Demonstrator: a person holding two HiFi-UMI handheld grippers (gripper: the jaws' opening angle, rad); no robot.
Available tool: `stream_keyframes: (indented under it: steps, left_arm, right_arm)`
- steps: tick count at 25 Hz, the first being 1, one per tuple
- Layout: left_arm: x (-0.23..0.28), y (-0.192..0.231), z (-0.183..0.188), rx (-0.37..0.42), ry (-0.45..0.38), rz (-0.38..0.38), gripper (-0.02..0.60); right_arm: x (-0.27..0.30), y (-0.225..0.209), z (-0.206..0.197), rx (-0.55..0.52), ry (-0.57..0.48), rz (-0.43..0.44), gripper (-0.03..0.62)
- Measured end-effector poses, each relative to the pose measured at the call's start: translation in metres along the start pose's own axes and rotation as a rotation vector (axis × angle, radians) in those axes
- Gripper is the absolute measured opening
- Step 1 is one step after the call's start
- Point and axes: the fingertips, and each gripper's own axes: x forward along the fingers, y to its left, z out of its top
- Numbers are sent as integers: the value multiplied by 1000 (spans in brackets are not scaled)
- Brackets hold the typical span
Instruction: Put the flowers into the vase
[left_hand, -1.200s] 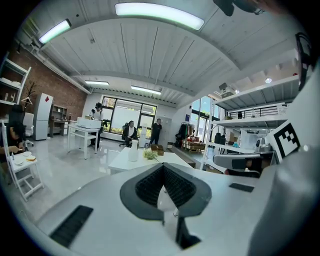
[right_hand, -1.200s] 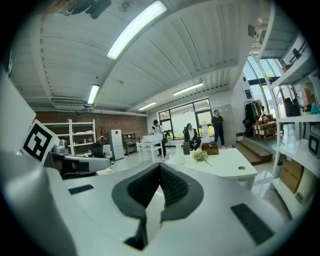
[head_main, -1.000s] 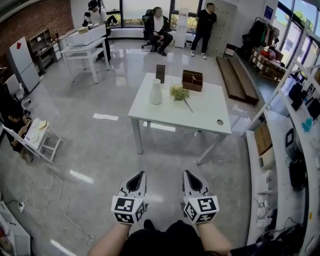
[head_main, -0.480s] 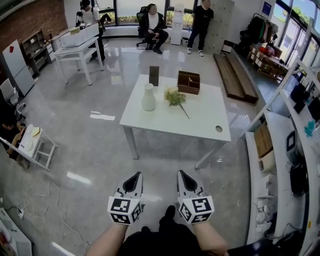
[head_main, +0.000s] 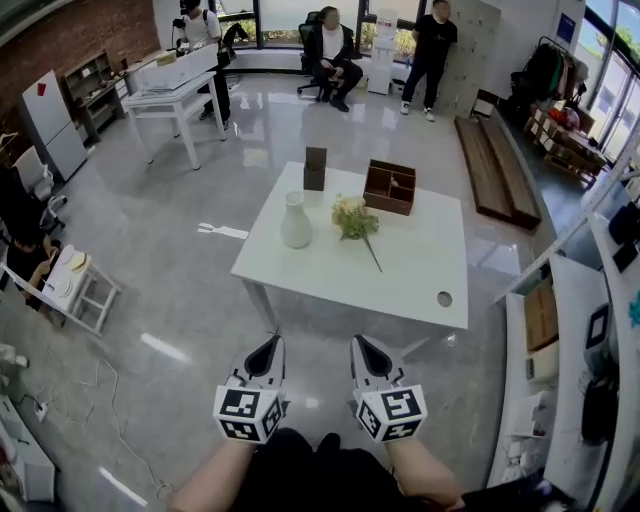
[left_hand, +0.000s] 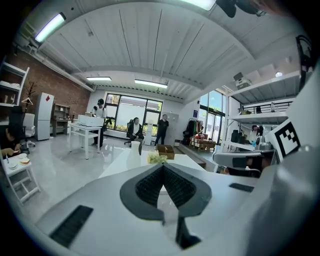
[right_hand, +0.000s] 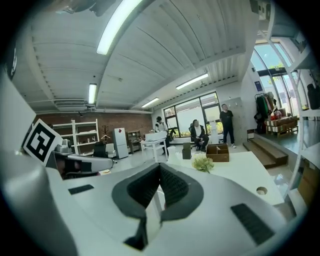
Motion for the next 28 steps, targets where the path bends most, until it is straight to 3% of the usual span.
stream_keyframes:
  steps: [7,18,28]
  left_arm:
    - [65,29,12,-9,3,3,3]
    - [179,113,63,16,14,-97,3]
    - [232,125,60,-6,72,-120,3]
  right_arm:
    - [69,-28,11,-10,8,8,2]
    - [224,-44,55,5,-4,-54,2]
    - [275,-67,57,7,35,-44,2]
